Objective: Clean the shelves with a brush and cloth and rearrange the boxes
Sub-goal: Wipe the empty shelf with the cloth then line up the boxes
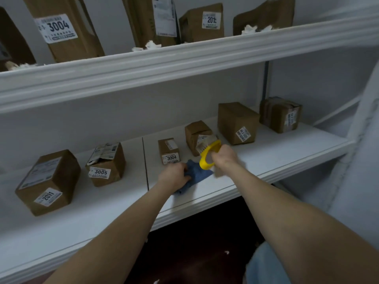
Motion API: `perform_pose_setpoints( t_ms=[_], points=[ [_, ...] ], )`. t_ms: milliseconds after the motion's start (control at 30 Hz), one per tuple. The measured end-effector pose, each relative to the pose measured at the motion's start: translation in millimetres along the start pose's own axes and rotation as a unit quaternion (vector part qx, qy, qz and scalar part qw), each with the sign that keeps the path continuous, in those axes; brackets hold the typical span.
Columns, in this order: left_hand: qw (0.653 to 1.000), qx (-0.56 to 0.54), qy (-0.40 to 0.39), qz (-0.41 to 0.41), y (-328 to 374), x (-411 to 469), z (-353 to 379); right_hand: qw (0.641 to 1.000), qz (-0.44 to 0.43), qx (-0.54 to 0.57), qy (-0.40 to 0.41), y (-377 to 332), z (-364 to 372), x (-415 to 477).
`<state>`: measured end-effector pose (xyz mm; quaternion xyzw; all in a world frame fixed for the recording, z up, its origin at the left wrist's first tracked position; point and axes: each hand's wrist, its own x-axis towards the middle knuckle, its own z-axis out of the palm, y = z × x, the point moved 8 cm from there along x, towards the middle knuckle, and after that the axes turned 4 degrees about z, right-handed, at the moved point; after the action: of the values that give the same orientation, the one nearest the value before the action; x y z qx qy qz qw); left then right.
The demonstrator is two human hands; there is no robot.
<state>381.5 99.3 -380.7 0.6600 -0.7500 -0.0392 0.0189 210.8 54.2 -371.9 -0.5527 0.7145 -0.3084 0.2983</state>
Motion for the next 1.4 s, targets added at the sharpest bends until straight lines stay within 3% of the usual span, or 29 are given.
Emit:
perform_pose_setpoints(
  t_ms=[267,467,600,733,833,900,933,1000,1200,1400],
  points=[
    [0.994,-0.044,-0.049,0.089,139,42,24,0.998,-0.028,0.0,0.049,16,-60,22],
    [0.977,-0.128,-0.056,0.159,185,55,29,0.999,-0.029,-0.023,0.02,17,-63,34],
    [0.965,-0.185,-0.092,0.164,148,42,21,0.999,-0.034,-0.034,-0.002,10,-59,30],
    [0.999,-0.041,0.003,-0.006,43,25,-10,0.998,-0.029,-0.05,-0.036,5,-40,9],
    [0.976,-0.181,0.044,-0.111,-11,4,-35,0.995,-0.034,-0.058,-0.074,-3,-14,-13],
    [0.916,-0.367,0.042,-0.153,-20,-10,-33,0.992,-0.037,-0.062,-0.104,-10,6,-29],
    [0.89,-0.426,0.03,-0.161,-16,-14,-30,0.99,-0.037,-0.069,-0.115,-14,14,-34],
    [0.885,-0.435,-0.007,-0.166,-8,-19,-21,0.986,-0.042,-0.087,-0.133,-22,31,-45],
    [0.91,-0.38,0.016,-0.163,-17,-16,-13,0.983,-0.051,-0.101,-0.144,-35,55,-56],
    [0.936,-0.319,-0.013,-0.147,-40,-10,2,0.979,-0.069,-0.149,-0.118,-40,49,-56]
  ],
)
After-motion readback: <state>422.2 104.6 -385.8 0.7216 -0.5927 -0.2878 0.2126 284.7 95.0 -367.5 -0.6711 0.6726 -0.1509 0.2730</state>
